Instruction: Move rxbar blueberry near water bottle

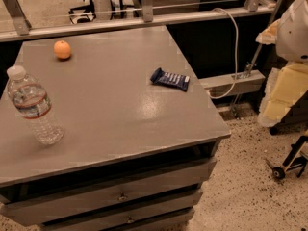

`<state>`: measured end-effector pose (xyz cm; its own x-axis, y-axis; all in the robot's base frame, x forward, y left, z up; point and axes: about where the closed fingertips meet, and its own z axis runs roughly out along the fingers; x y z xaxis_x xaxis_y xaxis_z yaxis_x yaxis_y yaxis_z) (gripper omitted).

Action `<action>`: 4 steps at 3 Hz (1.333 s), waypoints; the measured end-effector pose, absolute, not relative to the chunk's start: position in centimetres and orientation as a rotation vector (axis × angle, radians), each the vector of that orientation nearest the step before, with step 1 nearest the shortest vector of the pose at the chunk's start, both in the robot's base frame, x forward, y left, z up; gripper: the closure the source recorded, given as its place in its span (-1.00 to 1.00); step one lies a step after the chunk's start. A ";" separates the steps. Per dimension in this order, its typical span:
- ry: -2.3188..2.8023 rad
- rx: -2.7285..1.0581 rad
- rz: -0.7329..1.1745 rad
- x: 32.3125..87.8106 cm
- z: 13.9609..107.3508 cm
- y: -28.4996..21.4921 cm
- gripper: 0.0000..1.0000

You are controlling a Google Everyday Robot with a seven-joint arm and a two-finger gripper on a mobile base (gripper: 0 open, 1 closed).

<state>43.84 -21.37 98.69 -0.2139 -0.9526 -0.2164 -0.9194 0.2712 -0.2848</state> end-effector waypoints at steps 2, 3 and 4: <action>2.159 -1.660 -0.085 46.8 98.3 -21.4 -1.00; 2.102 -1.565 0.042 52.5 97.4 -21.0 -1.00; 2.056 -1.493 0.163 57.3 96.0 -19.3 -1.00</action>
Offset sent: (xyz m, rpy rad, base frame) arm 0.1013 -0.0041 -0.0142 0.2277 -0.0883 0.0086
